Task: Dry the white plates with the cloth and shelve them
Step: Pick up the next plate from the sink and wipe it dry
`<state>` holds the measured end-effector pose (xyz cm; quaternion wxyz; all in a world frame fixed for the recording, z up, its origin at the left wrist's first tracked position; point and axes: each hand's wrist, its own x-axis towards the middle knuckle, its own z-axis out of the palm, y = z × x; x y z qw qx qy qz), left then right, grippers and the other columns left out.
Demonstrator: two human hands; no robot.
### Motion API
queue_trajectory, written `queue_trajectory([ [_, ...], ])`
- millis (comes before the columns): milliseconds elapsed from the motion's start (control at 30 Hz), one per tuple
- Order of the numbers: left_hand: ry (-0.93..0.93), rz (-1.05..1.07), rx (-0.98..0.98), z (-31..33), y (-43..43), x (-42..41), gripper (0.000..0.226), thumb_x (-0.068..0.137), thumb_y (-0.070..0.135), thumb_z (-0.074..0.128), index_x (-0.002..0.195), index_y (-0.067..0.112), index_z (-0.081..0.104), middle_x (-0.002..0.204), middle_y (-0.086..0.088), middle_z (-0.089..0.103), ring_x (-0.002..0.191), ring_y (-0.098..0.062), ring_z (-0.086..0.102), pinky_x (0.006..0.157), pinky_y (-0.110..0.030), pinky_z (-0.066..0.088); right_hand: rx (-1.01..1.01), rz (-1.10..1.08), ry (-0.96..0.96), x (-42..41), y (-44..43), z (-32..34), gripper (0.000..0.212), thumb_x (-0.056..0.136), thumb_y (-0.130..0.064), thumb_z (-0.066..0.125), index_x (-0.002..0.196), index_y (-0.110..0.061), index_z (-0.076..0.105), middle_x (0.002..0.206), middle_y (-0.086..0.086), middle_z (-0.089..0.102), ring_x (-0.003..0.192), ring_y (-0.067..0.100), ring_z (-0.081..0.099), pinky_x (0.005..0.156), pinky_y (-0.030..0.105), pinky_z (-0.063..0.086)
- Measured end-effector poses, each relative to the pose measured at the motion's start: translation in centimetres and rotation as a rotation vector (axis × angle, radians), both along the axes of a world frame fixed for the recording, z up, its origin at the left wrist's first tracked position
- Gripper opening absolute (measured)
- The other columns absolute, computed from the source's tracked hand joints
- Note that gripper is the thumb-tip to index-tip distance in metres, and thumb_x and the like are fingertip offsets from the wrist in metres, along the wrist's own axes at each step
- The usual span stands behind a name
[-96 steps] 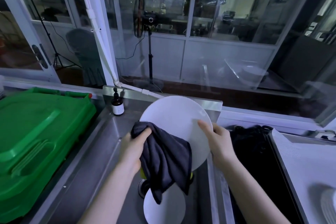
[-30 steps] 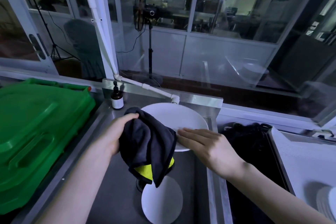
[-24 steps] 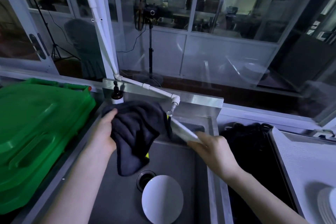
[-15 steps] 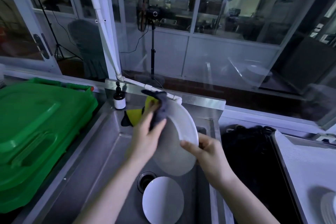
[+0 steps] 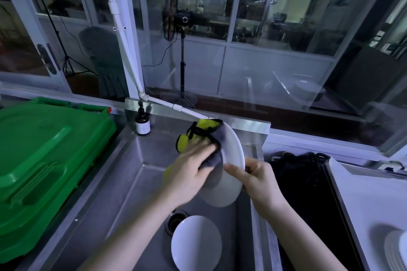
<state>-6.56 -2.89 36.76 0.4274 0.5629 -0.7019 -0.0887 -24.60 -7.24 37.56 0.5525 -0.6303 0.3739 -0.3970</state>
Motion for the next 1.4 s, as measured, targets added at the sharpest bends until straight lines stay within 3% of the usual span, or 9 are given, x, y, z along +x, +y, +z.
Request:
queue_trajectory([
  [100,-0.156,-0.086,-0.082,0.7,-0.2,-0.8,0.033,0.088,0.012,0.056,0.120,0.007,0.063,0.130,-0.009,0.060,0.128,-0.021,0.044,0.114,-0.032,0.029,-0.004,0.007,0.016,0.6,-0.3,-0.3,0.024,0.090,-0.001,0.069,0.067,0.002,0.064,0.062,0.005,0.059,0.064,0.014,0.048,0.056,0.029,0.035],
  [200,-0.114,-0.048,-0.042,1.4,-0.9,0.2,0.040,0.086,0.004,0.060,0.125,-0.002,0.062,0.135,-0.015,0.058,0.131,-0.020,0.041,0.112,-0.011,0.018,0.015,0.060,-0.001,0.4,0.0,-0.4,0.025,0.087,-0.014,0.076,0.067,-0.003,0.065,0.062,0.000,0.059,0.062,0.013,0.051,0.053,0.025,0.037],
  [300,0.127,0.128,0.082,0.7,-1.2,1.8,0.047,0.091,-0.002,0.061,0.137,0.002,0.053,0.143,-0.013,0.052,0.134,-0.024,0.047,0.099,0.004,0.019,-0.024,0.097,0.008,-0.4,0.4,-0.3,0.031,0.082,-0.027,0.074,0.072,0.001,0.065,0.064,0.002,0.060,0.062,0.014,0.053,0.055,0.026,0.039],
  [500,-0.126,-0.058,-0.087,0.7,-0.4,0.5,0.032,0.088,0.000,0.056,0.118,0.004,0.063,0.131,-0.006,0.058,0.128,-0.021,0.046,0.114,-0.035,0.031,-0.014,0.115,0.002,-0.1,-0.1,-0.3,0.032,0.087,-0.019,0.075,0.066,0.001,0.060,0.060,-0.001,0.053,0.058,0.011,0.045,0.052,0.023,0.034],
  [700,0.004,-0.031,0.008,0.2,-1.5,2.2,0.043,0.088,-0.003,0.056,0.131,0.003,0.058,0.141,0.001,0.050,0.135,-0.017,0.041,0.108,-0.005,0.022,0.064,0.154,-0.044,-0.7,0.0,-0.3,0.010,0.086,-0.017,0.074,0.077,-0.013,0.077,0.072,0.003,0.072,0.066,0.015,0.064,0.058,0.023,0.047],
  [833,0.255,0.225,0.203,-2.8,-0.4,4.2,0.050,0.093,-0.003,0.057,0.141,0.007,0.049,0.140,0.008,0.046,0.134,-0.015,0.044,0.092,0.009,0.020,0.184,0.121,-0.135,-2.6,-0.6,-0.2,0.036,0.075,-0.028,0.080,0.098,0.000,0.076,0.100,0.025,0.073,0.087,0.034,0.071,0.070,0.039,0.057],
  [1000,0.309,0.221,0.183,-3.2,0.6,3.5,0.047,0.094,-0.003,0.057,0.140,0.007,0.050,0.127,0.029,0.042,0.114,0.020,0.039,0.086,0.008,0.025,0.219,0.129,-0.125,-2.9,-0.8,0.0,0.030,0.079,-0.023,0.078,0.098,0.000,0.076,0.101,0.024,0.073,0.087,0.034,0.072,0.068,0.040,0.058],
  [1233,0.012,0.044,0.059,0.4,-1.0,2.8,0.052,0.085,-0.009,0.059,0.136,-0.001,0.053,0.138,0.007,0.040,0.137,-0.007,0.034,0.104,0.003,0.013,0.263,0.109,-0.133,-0.9,-0.8,0.5,0.036,0.071,-0.022,0.078,0.097,0.003,0.076,0.100,0.029,0.073,0.083,0.032,0.070,0.070,0.040,0.057],
  [1400,0.235,0.185,0.174,-2.0,1.0,3.0,0.048,0.094,-0.002,0.057,0.139,0.011,0.052,0.139,0.006,0.054,0.127,-0.003,0.048,0.102,-0.009,0.032,0.377,0.053,-0.289,-1.7,-1.9,1.0,0.029,0.076,-0.016,0.072,0.099,0.001,0.076,0.102,0.023,0.074,0.085,0.031,0.073,0.067,0.035,0.060],
])
